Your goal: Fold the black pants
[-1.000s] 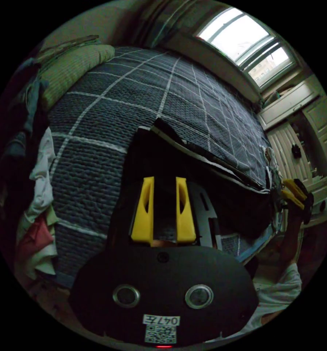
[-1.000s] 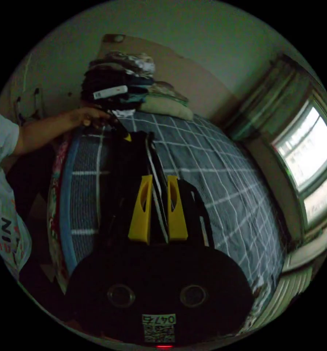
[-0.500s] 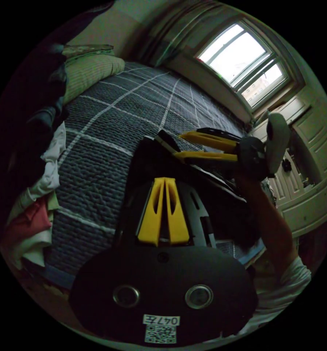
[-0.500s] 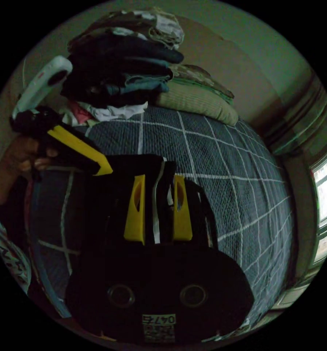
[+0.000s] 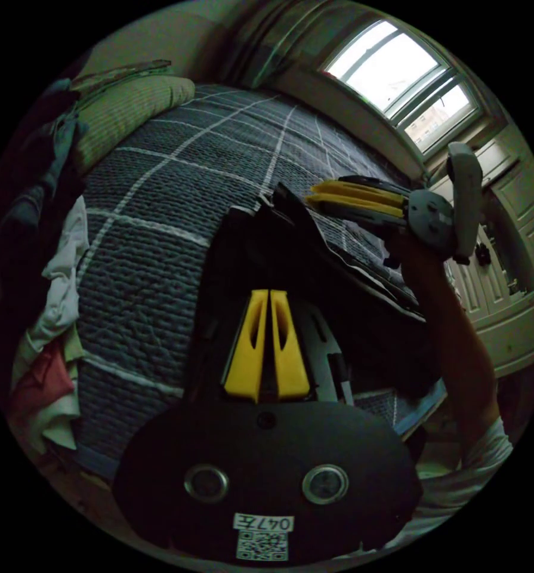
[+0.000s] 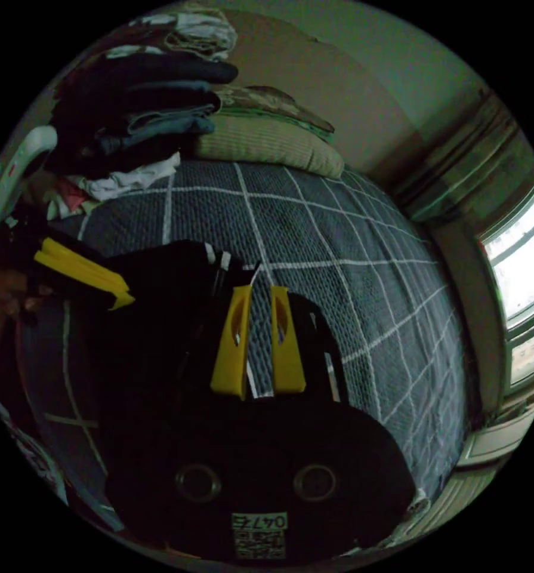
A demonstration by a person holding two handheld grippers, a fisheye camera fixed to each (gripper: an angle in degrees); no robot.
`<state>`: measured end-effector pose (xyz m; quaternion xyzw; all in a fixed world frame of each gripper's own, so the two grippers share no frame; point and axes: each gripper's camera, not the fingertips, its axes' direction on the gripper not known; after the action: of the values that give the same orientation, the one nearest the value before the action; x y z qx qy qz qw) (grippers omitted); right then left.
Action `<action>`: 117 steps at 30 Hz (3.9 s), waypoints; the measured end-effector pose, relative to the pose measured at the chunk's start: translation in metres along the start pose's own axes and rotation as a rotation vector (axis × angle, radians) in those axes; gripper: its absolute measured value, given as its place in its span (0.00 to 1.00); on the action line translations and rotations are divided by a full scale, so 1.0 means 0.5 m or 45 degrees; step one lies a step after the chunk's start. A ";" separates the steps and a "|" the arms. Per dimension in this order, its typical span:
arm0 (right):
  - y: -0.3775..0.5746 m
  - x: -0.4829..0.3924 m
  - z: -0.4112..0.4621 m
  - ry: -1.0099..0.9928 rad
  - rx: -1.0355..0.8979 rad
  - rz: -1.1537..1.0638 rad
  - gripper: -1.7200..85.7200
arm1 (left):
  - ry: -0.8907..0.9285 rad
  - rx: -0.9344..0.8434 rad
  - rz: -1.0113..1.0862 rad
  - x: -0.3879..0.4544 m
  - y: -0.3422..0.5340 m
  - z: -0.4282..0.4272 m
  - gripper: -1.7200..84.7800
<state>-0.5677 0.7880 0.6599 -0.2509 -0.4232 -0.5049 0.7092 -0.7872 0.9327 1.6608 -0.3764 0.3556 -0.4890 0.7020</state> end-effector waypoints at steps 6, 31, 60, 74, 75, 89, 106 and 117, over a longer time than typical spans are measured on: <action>-0.023 0.033 0.057 -0.235 0.041 0.090 0.14 | 0.068 0.046 -0.014 0.007 0.022 -0.009 0.01; 0.030 0.083 0.062 -0.371 0.096 -0.054 0.02 | -0.245 -0.110 0.177 0.159 0.141 -0.015 0.01; 1.098 0.295 -0.507 -0.102 -0.244 0.275 0.05 | -0.219 -0.026 0.431 0.529 0.151 0.183 0.01; 1.309 0.382 -0.745 0.079 -0.139 0.512 0.06 | -0.419 -0.141 0.292 0.558 0.143 0.320 0.01; 1.329 0.387 -0.778 0.106 -0.068 0.564 0.06 | -0.435 -0.144 0.295 0.567 0.146 0.328 0.01; 1.644 0.375 -0.982 0.307 -0.535 0.588 0.14 | -0.407 -0.072 0.345 0.688 0.193 0.410 0.01; 1.697 0.308 -1.223 0.556 -0.200 0.927 0.08 | -0.506 -0.059 0.367 0.855 0.309 0.520 0.01; 1.537 -0.102 -1.273 -0.068 -0.074 -0.031 0.06 | 0.424 -0.061 1.207 1.269 0.578 0.484 0.01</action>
<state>0.3599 0.5948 0.3428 -0.2796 -0.4301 -0.5189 0.6838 -0.2854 0.4400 1.4364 -0.1062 0.6057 -0.1615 0.7718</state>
